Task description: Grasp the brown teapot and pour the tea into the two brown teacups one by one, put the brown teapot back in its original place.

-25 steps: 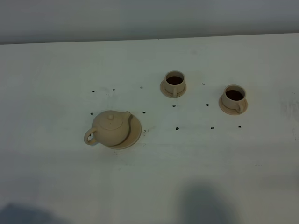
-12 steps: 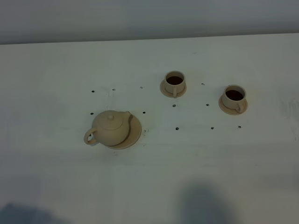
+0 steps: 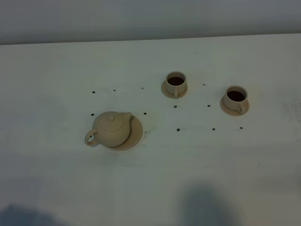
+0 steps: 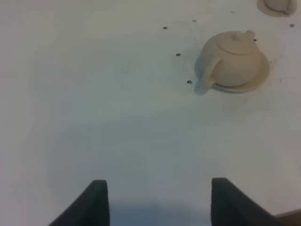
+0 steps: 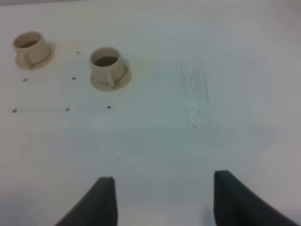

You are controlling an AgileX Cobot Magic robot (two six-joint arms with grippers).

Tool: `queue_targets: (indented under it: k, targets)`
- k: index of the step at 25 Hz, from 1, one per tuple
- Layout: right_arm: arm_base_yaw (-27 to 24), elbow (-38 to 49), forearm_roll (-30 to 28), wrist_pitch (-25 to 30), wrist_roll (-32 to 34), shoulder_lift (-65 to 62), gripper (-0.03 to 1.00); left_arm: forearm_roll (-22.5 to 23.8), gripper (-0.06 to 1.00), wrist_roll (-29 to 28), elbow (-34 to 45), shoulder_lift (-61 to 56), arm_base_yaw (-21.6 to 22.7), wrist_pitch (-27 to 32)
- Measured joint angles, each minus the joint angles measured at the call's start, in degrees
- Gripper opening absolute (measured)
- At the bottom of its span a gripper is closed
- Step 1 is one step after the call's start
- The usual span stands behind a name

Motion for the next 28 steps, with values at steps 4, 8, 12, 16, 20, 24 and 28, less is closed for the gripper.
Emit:
queue_targets:
  k: [4,8,12,16,20,24,28]
  targets:
    - [0.00,0.00,0.00,0.00,0.00,0.00,0.45,0.05,0.53,0.00,0.00,0.00,0.00,0.00]
    - [0.00,0.00,0.00,0.00,0.00,0.00,0.45,0.05,0.53,0.00,0.00,0.00,0.00,0.00]
    - [0.00,0.00,0.00,0.00,0.00,0.00,0.45,0.15,0.53,0.00,0.00,0.00,0.00,0.00]
    - [0.00,0.00,0.00,0.00,0.00,0.00,0.45,0.17,0.53,-0.05,0.00,0.00,0.00,0.00]
    - [0.00,0.00,0.00,0.00,0.00,0.00,0.45,0.17,0.53,0.00,0.00,0.00,0.16,0.00]
    - [0.00,0.00,0.00,0.00,0.00,0.00,0.45,0.22,0.53,0.13,0.00,0.00,1.03,0.00]
    - [0.00,0.00,0.00,0.00,0.00,0.00,0.45,0.41,0.53,0.18,0.00,0.00,4.16,0.00]
